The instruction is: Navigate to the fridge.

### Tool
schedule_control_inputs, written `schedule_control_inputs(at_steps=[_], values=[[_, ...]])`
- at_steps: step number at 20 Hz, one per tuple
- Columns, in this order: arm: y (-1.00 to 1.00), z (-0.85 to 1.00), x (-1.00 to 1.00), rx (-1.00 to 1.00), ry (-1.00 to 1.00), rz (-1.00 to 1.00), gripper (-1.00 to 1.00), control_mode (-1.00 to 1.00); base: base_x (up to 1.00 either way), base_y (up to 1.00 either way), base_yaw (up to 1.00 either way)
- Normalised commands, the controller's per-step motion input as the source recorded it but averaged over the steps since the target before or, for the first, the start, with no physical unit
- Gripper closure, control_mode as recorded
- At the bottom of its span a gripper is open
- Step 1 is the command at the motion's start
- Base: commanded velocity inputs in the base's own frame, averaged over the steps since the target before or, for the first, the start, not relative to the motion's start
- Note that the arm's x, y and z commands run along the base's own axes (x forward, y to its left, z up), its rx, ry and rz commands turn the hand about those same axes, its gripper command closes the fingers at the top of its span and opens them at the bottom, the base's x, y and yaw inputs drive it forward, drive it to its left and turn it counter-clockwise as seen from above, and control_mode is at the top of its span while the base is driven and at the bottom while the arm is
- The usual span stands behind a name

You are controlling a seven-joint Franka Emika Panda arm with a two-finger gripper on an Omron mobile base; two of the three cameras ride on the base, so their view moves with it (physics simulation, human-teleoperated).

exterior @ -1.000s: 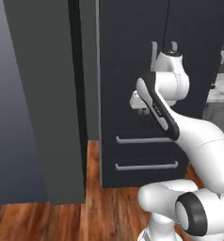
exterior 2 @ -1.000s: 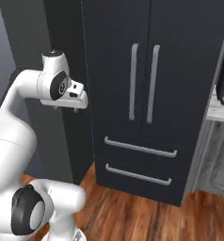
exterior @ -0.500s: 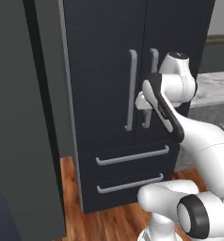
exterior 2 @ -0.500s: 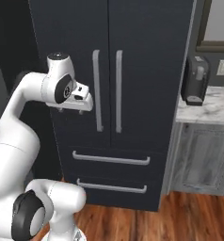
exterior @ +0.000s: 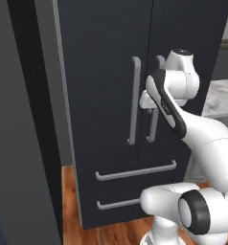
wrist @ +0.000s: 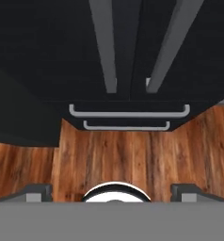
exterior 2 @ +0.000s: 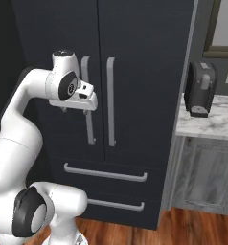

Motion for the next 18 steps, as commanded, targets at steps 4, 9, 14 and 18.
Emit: schedule_control_inputs(at_steps=[4,9,14,18], values=[[0.0,0.0,0.0,0.0,0.0,0.0,-1.0,1.0,0.21,-0.54,0.14],[0.0,0.0,0.0,0.0,0.0,0.0,-1.0,1.0,0.32,-0.32,0.08],[0.0,0.0,0.0,0.0,0.0,0.0,-1.0,1.0,0.16,-0.19,0.02],[0.0,0.0,0.0,0.0,0.0,0.0,-1.0,1.0,0.18,-0.12,0.0]])
